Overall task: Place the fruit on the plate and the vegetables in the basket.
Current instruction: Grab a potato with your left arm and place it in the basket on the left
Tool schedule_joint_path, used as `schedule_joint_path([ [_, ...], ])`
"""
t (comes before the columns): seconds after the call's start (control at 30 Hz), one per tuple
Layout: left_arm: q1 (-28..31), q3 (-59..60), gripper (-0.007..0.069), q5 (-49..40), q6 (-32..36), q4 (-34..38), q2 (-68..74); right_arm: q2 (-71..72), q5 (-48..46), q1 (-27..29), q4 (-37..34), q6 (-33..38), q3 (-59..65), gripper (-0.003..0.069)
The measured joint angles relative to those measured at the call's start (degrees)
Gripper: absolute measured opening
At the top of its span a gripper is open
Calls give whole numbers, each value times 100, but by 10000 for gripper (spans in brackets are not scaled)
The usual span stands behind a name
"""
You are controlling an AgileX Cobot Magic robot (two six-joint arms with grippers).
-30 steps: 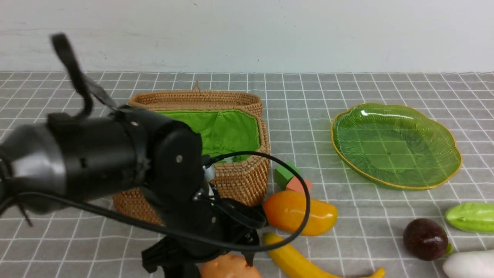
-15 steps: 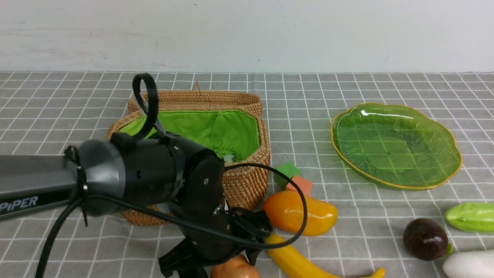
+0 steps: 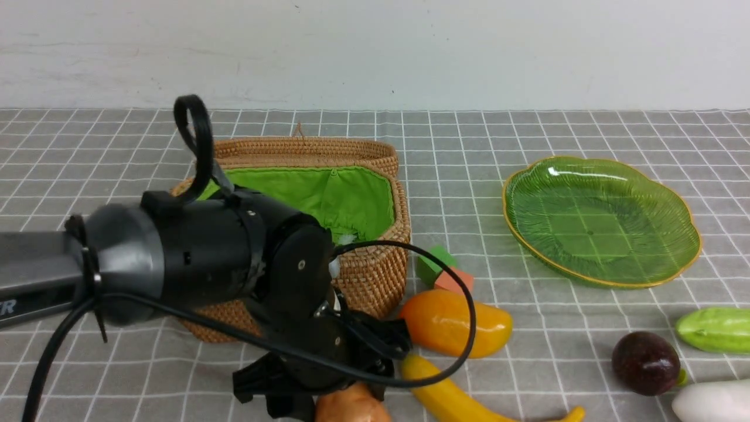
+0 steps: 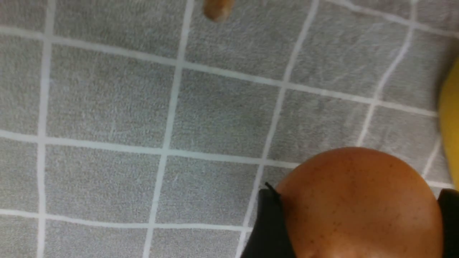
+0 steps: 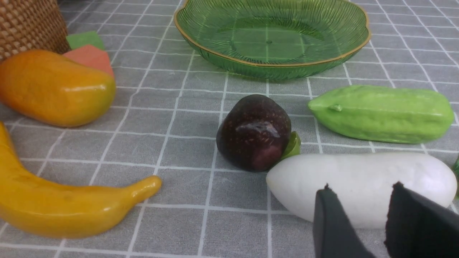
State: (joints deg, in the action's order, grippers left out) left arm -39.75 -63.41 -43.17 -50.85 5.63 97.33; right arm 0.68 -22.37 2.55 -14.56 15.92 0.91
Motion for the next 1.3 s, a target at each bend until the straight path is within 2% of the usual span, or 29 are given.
schedule_joint_path([
  [0.33,114,-393,521,-277,161,-22,-895,0,0,0,0,-4,0,242],
  [0.43,374,-809,521,-279,168,-74,-1106,0,0,0,0,-4,0,242],
  [0.6,1262,-1762,521,-162,126,-670,-1233,0,0,0,0,-4,0,242],
  [0.73,1620,-1882,521,111,-249,-1118,-1119,0,0,0,0,-4,0,242],
  [0.8,1779,-1886,521,222,-660,-1453,-869,0,0,0,0,-4,0,242],
  [0.9,1818,-1886,521,236,-937,-1813,-462,0,0,0,0,-4,0,242],
  [1.1,1825,-1886,524,236,-1007,-1913,15,0,0,0,0,-4,0,242],
  [1.3,1825,-1895,584,232,-839,-1913,1,0,0,0,0,-4,0,242],
])
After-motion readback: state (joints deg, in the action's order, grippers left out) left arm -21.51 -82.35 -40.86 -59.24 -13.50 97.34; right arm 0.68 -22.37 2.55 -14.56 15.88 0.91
